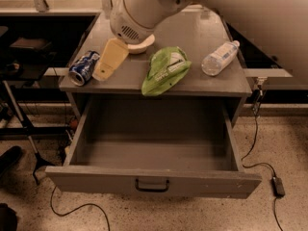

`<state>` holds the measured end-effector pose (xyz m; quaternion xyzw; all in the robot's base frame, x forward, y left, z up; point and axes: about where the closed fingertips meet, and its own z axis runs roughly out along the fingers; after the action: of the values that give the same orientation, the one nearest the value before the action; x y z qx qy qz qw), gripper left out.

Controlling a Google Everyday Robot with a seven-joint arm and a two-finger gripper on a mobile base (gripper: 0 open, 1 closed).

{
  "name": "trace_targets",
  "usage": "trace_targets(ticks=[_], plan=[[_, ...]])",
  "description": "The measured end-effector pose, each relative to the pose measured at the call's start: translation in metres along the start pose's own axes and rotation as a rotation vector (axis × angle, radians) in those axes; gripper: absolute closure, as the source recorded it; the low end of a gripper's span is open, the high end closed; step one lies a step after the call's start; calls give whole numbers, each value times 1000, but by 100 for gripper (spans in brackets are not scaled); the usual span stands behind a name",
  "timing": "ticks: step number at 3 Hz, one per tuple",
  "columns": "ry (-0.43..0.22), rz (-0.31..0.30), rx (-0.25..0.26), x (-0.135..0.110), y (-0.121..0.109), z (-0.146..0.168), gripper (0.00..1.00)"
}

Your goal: Place pepsi can into top drawer

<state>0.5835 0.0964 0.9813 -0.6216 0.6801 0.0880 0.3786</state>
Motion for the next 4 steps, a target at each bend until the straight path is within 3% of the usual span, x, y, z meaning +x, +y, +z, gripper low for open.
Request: trace_targets(ticks=[1,2,3,4], plan=[[0,78,-34,-3,-21,61,0],[39,188,-74,-17,-24,123,0],[39,188,-74,-17,-24,123,0],[60,230,-68,-18,-29,150,0]])
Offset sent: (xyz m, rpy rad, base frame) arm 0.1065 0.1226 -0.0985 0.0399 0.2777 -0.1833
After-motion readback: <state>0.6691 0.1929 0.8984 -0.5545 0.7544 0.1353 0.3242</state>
